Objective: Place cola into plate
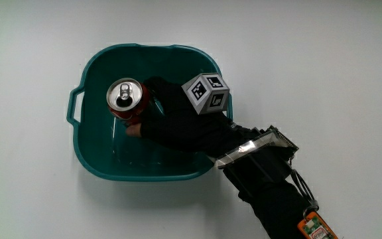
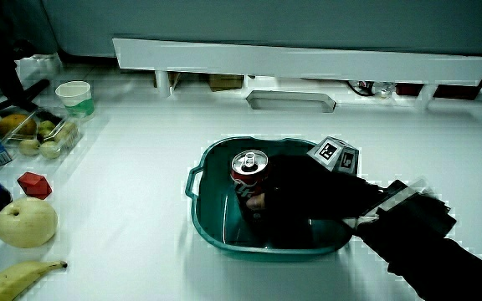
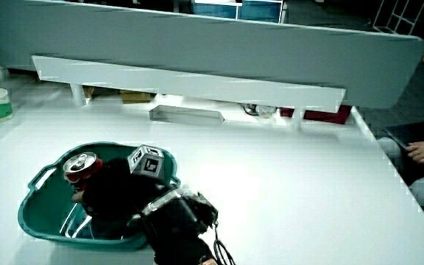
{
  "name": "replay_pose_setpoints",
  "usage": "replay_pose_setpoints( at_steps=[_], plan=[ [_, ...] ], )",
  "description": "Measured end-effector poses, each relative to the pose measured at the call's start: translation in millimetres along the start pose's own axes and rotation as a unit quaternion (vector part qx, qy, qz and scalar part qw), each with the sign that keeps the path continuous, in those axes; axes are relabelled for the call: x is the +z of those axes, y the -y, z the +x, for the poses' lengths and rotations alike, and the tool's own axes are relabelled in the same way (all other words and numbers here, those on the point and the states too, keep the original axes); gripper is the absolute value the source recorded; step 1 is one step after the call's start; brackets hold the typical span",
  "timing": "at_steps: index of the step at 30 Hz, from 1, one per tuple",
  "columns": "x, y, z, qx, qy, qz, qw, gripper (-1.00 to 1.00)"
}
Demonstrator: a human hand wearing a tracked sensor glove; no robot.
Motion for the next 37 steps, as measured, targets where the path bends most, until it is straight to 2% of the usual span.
replay_pose_setpoints(
  at_steps=[5,8,11,13,17,21,25,27,31,34,37],
  plan=[
    [-7.7,-3.4,0.7,-0.013,0.016,-0.026,0.9994,0.00],
    [-13.7,-5.7,0.2,-0.021,0.048,-0.048,0.9974,0.00],
    [-12.0,-4.8,-1.0,-0.030,0.059,-0.049,0.9966,0.00],
    [-11.8,-5.8,-1.3,-0.034,0.071,-0.063,0.9949,0.00],
    [-11.5,-6.5,1.3,-0.043,0.070,-0.079,0.9935,0.00],
    [-11.3,-5.7,1.9,-0.050,0.074,-0.079,0.9929,0.00],
    [-10.5,-4.2,3.2,-0.054,0.072,-0.083,0.9925,-0.21],
    [-10.8,-4.6,4.4,-0.055,0.070,-0.096,0.9915,-0.32],
    [-2.6,-0.9,2.1,-0.054,0.070,-0.089,0.9921,-0.53],
    [7.2,5.0,-3.4,-0.040,0.068,-0.084,0.9934,-0.68],
    [19.0,14.9,-11.2,-0.030,0.079,-0.070,0.9940,-0.84]
  ],
)
